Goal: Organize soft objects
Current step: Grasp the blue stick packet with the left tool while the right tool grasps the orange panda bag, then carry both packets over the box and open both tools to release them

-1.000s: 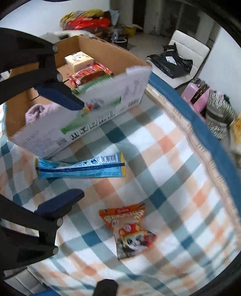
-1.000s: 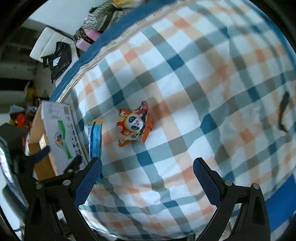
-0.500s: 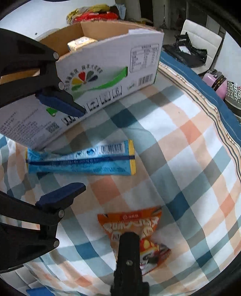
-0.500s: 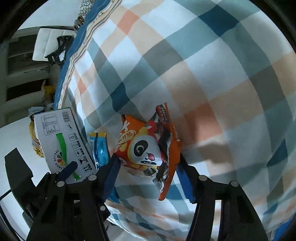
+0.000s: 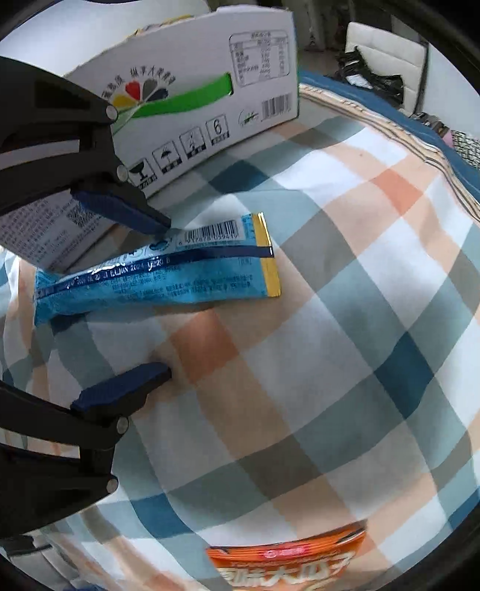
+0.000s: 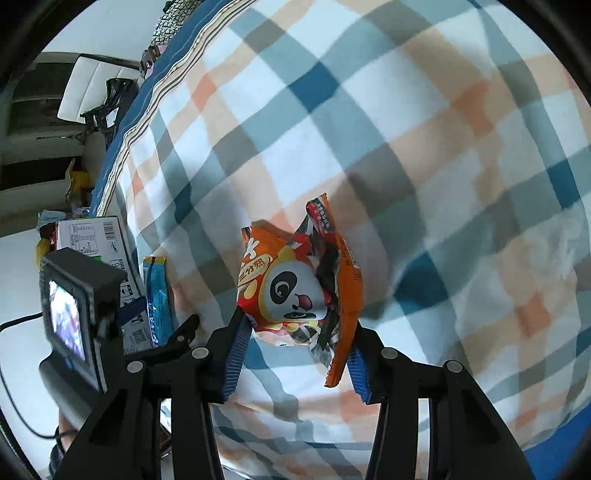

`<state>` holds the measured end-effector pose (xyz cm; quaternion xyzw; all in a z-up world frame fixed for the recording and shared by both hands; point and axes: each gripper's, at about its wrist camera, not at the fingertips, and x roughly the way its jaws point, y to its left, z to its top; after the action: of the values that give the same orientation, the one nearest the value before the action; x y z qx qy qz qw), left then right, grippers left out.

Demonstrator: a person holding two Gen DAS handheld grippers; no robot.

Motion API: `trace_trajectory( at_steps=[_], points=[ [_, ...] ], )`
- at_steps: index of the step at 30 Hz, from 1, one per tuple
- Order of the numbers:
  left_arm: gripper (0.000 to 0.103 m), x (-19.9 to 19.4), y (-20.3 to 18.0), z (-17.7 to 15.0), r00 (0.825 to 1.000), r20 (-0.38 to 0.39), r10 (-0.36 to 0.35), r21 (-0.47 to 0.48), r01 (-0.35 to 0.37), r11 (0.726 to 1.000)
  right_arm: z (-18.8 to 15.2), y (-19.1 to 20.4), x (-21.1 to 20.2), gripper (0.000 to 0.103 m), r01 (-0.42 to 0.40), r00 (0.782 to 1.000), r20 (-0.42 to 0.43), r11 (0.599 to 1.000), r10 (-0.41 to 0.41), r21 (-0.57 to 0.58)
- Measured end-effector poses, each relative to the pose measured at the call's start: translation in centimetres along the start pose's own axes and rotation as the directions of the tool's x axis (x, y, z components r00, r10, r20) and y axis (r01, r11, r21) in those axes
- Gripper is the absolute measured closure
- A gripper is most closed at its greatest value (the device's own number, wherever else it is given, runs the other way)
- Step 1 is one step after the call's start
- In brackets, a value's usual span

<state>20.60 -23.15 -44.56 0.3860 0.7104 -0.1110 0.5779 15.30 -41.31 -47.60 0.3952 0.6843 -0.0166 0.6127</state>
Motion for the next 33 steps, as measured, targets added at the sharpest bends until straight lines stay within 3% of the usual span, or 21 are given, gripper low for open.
trace_trajectory(
  at_steps=[3, 7, 9, 11, 13, 16, 19, 22, 25, 33],
  points=[
    [0.077, 0.1, 0.7, 0.2, 0.995, -0.018, -0.1, -0.048, 0.099, 0.994, -0.2, -0.4, -0.2, 0.053, 0.0, 1.0, -0.001, 1.0, 0.0, 0.003],
    [0.083, -0.1, 1.0, -0.2, 0.977, 0.014, -0.215, -0.145, 0.215, 0.966, -0.7, -0.8, -0.6, 0.053, 0.019, 1.0, -0.003, 1.0, -0.019, -0.007],
    [0.083, -0.2, 1.5, -0.3, 0.951, 0.039, -0.307, -0.209, 0.308, 0.928, -0.8, -1.4, -1.2, 0.053, 0.048, 0.999, 0.004, 0.999, -0.048, -0.023],
    [0.083, 0.0, 2.2, -0.2, 0.914, 0.059, -0.402, -0.274, 0.402, 0.874, -0.8, -1.8, -1.4, 0.053, 0.078, 0.997, 0.002, 0.996, -0.078, -0.036],
    [0.082, 0.5, 2.7, -0.2, 0.864, 0.069, -0.498, -0.321, 0.492, 0.809, -0.8, -2.5, -1.5, 0.052, 0.107, 0.994, -0.01, 0.993, -0.108, -0.053],
    [0.077, 0.9, 3.1, -0.5, 0.829, 0.081, -0.553, -0.349, 0.543, 0.763, -0.6, -2.8, -1.8, 0.046, 0.129, 0.991, -0.022, 0.988, -0.132, -0.081],
    [0.073, 0.8, 2.9, -1.6, 0.846, 0.078, -0.528, -0.322, 0.523, 0.789, -0.9, -2.2, -2.9, 0.035, 0.213, 0.977, 0.015, 0.968, -0.212, -0.133],
    [0.072, 0.8, 1.6, -2.6, 0.869, 0.057, -0.492, -0.276, 0.487, 0.829, -1.0, -1.8, -4.5, 0.007, 0.214, 0.976, 0.06, 0.965, -0.207, -0.149],
    [0.07, 1.3, -0.4, -3.7, 0.883, 0.022, -0.468, -0.243, 0.459, 0.855, -0.9, -0.7, -4.8, 0.005, 0.216, 0.976, 0.08, 0.962, -0.205, -0.17],
    [0.071, 1.8, -1.9, -4.2, 0.9, 0.044, -0.433, -0.261, 0.428, 0.865, 0.4, -0.1, 0.2, 0.005, 0.268, 0.962, -0.003, 0.946, -0.273, -0.181]
  ],
)
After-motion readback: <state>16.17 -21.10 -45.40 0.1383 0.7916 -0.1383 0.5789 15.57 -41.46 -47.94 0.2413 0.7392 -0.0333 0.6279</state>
